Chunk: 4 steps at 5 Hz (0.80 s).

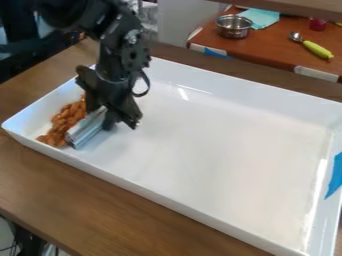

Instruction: Sweep into pile

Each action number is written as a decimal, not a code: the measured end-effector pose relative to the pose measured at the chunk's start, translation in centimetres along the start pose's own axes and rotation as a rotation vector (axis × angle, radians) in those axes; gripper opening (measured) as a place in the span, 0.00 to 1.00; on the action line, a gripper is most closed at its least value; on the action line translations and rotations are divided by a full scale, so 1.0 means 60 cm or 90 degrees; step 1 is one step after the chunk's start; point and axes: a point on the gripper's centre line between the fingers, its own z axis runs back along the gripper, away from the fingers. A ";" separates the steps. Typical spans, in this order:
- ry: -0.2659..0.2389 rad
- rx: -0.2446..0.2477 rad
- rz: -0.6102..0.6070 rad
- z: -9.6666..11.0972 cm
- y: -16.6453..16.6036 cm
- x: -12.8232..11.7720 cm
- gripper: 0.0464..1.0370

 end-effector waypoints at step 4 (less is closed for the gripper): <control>0.022 -0.081 0.003 0.104 -0.106 -0.012 0.34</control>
